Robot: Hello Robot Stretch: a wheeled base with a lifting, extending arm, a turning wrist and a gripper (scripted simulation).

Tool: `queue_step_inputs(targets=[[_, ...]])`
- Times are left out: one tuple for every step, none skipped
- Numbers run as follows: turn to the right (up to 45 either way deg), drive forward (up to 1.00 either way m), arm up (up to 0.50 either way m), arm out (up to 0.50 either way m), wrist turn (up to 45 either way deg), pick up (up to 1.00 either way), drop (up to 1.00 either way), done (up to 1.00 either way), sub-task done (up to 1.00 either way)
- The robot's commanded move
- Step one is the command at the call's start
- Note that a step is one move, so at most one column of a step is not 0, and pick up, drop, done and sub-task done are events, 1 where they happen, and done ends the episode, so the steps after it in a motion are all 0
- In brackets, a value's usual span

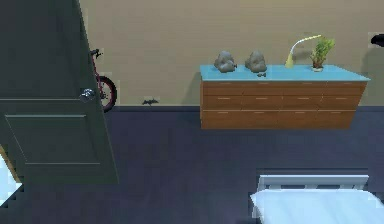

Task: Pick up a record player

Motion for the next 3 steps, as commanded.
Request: queue_step_inputs(targets=[[0.0, 0.0, 0.0, 0.0, 45.0, 0.0, 0.0, 0.0, 0.0], [0.0, 0.0, 0.0, 0.0, 45.0, 0.0, 0.0, 0.0, 0.0], [0.0, 0.0, 0.0, 0.0, 42.0, 0.0, 0.0, 0.0, 0.0]])
